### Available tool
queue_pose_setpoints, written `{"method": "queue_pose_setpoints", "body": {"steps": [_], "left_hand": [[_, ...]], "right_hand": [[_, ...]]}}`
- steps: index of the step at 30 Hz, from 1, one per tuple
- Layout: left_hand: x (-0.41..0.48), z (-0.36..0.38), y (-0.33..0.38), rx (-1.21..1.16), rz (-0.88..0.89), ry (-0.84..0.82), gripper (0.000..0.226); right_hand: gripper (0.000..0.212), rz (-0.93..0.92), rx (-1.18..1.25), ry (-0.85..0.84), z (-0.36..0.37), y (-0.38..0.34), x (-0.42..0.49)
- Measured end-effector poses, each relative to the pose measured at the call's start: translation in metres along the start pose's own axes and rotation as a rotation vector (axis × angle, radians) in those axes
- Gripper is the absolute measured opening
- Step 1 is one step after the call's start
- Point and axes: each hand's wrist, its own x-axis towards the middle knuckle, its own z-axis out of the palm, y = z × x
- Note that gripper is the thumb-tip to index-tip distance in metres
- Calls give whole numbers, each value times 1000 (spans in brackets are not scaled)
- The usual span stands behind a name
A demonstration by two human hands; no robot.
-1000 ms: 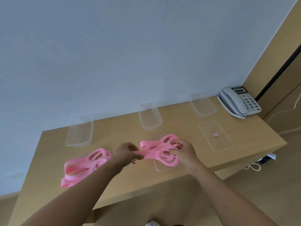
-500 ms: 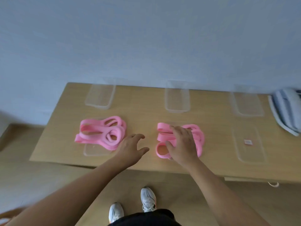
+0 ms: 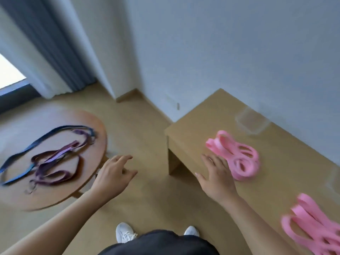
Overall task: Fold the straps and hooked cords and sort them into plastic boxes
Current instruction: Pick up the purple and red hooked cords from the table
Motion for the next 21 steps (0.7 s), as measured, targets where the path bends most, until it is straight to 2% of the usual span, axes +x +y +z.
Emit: {"method": "queue_pose_setpoints", "body": {"steps": [7, 11, 16, 21], "left_hand": [[-41, -69, -177, -92, -297, 187, 56], [-68, -88, -261, -164, -439, 239, 56], [-98, -95, -334, -271, -628, 293, 57], [-108, -94, -378, -340, -814, 332, 55]], "right_hand": [[66, -302, -58, -147, 77, -171, 65], [68, -445, -73, -282, 125, -264, 88], [69, -565, -80, -413, 172, -355, 109], [70, -656, -147, -542, 216, -410, 141]]}}
